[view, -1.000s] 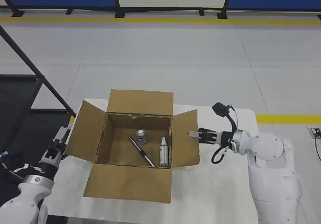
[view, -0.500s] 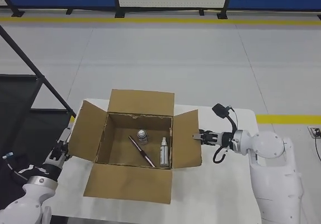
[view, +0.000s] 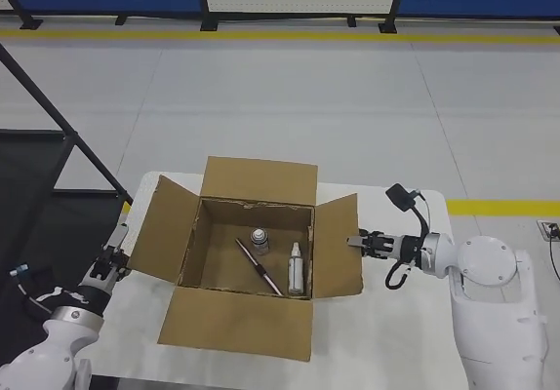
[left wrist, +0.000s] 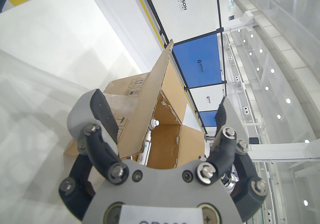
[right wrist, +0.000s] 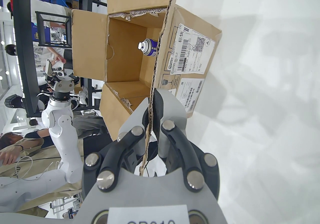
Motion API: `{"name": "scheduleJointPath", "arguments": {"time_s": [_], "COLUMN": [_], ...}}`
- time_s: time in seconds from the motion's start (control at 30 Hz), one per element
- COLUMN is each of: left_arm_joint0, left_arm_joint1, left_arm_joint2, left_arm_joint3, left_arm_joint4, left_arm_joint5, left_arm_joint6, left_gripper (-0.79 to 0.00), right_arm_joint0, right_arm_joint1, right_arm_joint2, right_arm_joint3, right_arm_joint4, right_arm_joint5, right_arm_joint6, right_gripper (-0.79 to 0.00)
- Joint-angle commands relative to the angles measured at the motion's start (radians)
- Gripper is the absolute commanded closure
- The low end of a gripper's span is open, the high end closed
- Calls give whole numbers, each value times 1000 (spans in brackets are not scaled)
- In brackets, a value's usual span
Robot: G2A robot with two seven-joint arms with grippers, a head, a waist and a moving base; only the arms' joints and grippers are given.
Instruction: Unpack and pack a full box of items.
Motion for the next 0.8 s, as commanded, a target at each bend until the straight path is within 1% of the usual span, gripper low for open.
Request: {"name": "scheduleJointPath", "arguments": {"time_s": [0.0, 0.33, 0.37, 0.4, 0.43, 0.6, 0.77], "left_arm_joint0": [-3, -20, -21, -22, -23, -29, -13], "left_arm_joint1": [0, 3, 3, 4, 4, 4, 7], "left_arm_joint2": [4, 21, 22, 23, 24, 32, 45], "left_arm_joint3": [1, 7, 7, 8, 9, 16, -6], "left_arm_joint4": [2, 16, 17, 18, 19, 9, 34], "left_arm_joint5": [-1, 3, 3, 3, 2, 1, -32], "left_arm_joint6": [-5, -23, -25, -26, -27, -40, -60], "left_gripper": [-785, -785, -785, -785, -785, -785, -785], "right_arm_joint0": [-15, -82, -85, -88, -90, -95, -94], "right_arm_joint1": [6, 33, 36, 38, 40, 47, 53], "right_arm_joint2": [5, 22, 22, 21, 19, 0, -24], "right_arm_joint3": [-13, -83, -85, -87, -87, -77, -77], "right_arm_joint4": [10, 46, 51, 56, 61, 99, 180], "right_arm_joint5": [1, 28, 32, 33, 31, 3, -60], "right_arm_joint6": [-1, -28, -35, -42, -47, -103, -137], "right_gripper": [0, 0, -22, -357, -785, -785, -785]}}
